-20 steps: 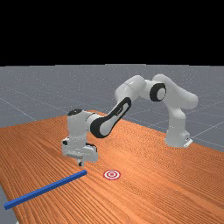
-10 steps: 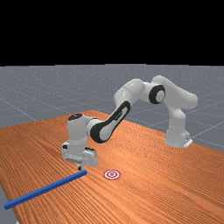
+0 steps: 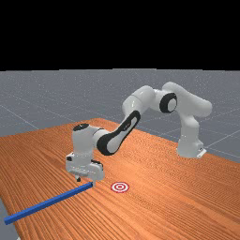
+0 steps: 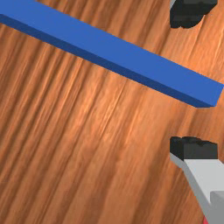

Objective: Pull the pivot to the target area

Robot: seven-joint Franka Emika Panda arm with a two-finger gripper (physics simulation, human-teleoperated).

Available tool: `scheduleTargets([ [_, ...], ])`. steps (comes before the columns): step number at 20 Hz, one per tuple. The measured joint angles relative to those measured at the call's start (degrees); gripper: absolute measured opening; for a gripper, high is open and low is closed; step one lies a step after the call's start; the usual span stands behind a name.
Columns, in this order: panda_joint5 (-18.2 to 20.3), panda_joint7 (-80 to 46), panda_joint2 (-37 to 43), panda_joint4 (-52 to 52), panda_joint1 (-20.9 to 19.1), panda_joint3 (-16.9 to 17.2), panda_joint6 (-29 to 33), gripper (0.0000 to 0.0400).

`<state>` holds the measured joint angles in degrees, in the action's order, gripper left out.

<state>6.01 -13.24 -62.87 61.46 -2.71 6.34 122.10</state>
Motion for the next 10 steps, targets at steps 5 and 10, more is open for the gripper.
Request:
scheduleTargets([
  [5,-1.6,-2.3,-2.7,-1.3,1.3,1.8,1.7,0.0397],
  [10,-0.3,0.7,-4.0,-2.1,0.1,-0.2,1.8,0.0399],
])
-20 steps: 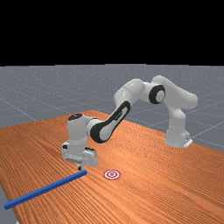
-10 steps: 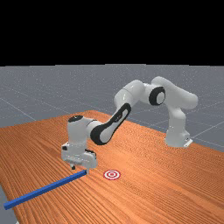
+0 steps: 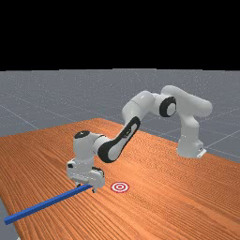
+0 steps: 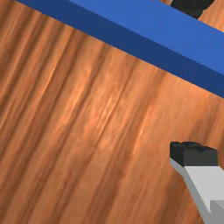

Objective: Pull the pivot to the target area

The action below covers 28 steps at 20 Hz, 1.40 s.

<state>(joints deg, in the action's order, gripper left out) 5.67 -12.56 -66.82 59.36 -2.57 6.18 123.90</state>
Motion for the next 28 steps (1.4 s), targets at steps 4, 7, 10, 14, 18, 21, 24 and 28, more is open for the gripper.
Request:
scheduleTargets([
  [4,0.0,-0.7,0.3,0.6,0.5,0.0,0.4,0.0156],
  [7,1.9,0.3,0.1,-0.2,-0.7,-1.7,-0.5,0.0103],
  [10,2.2,0.6,0.3,0.0,-0.9,-2.1,-0.8,0.0100],
  [14,4.5,2.8,1.6,2.0,-2.5,-4.4,-0.8,0.0115],
  [18,3.2,2.4,11.7,23.2,-0.2,-2.4,15.4,0.0096],
  [21,5.0,5.8,17.3,36.1,-2.2,-5.3,28.6,0.0096],
  [24,3.5,3.4,17.9,34.2,-0.3,-2.4,17.0,0.0096],
  [28,3.2,7.2,20.8,40.1,-1.1,-3.3,20.7,0.0095],
])
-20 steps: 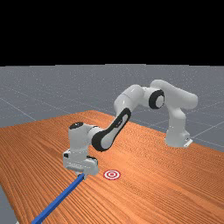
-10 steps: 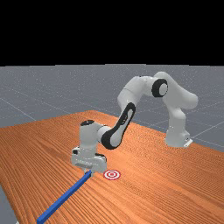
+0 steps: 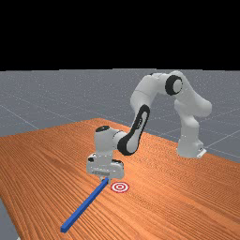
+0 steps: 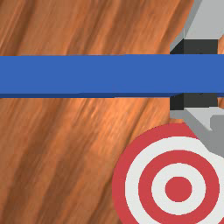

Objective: Pull the pivot to the target area

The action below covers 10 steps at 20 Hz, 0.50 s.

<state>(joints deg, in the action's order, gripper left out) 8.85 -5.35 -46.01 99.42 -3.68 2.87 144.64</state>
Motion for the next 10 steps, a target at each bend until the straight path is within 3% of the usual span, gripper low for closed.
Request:
scheduleTargets([
  [1,0.1,-2.8,-0.2,-0.8,0.7,0.9,-3.1,0.0097],
  [5,0.0,-2.7,1.1,1.4,0.8,1.0,-3.5,0.0100],
  [6,0.3,-2.4,1.8,3.2,0.7,0.9,-1.4,0.0097],
  [7,-1.3,-4.9,2.4,4.9,2.9,3.0,1.7,0.0097],
  [10,-1.6,-6.7,2.5,5.4,4.5,3.2,2.0,0.0096],
])
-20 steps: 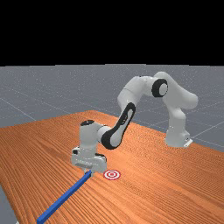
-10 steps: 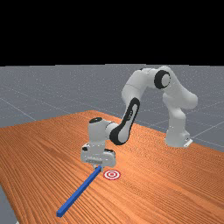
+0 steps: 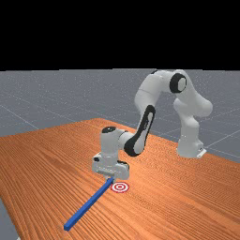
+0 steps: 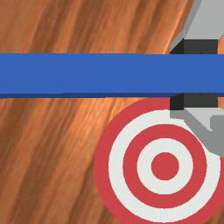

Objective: Pull the pivot to the target area

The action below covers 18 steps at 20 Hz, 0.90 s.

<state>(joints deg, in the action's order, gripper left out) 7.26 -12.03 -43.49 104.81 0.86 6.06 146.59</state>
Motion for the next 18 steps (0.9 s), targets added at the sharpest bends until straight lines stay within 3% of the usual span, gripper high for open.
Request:
scheduleTargets([
  [1,-0.1,-0.6,0.0,0.1,0.6,0.1,0.1,0.0097],
  [2,1.2,2.4,0.2,0.1,-1.1,-2.2,-0.2,0.0096],
  [6,1.8,1.2,1.0,1.6,-0.4,-2.4,0.5,0.0096],
  [8,3.0,2.9,3.4,8.1,-1.5,-3.9,9.3,0.0096],
  [9,6.1,7.0,3.7,6.5,-5.0,-7.0,2.5,0.0130],
  [10,3.7,6.0,4.6,14.2,-6.7,-9.6,21.1,0.0100],
  [11,3.5,6.4,5.3,16.3,-7.7,-10.6,23.9,0.0094],
  [12,4.7,6.4,6.7,17.6,-6.0,-8.9,21.3,0.0095],
  [13,-1.2,-2.8,6.8,15.3,5.0,2.7,10.6,0.0098],
  [14,-1.8,-3.6,7.3,16.6,6.0,3.7,11.3,0.0096],
  [15,2.0,1.7,8.6,18.0,0.6,-1.8,12.0,0.0097],
  [16,2.5,2.5,9.0,18.3,-0.3,-2.6,10.1,0.0096],
  [17,5.1,5.9,9.7,19.9,-3.4,-5.8,12.2,0.0097],
  [18,5.4,6.3,10.2,21.0,-3.8,-6.2,12.8,0.0095],
])
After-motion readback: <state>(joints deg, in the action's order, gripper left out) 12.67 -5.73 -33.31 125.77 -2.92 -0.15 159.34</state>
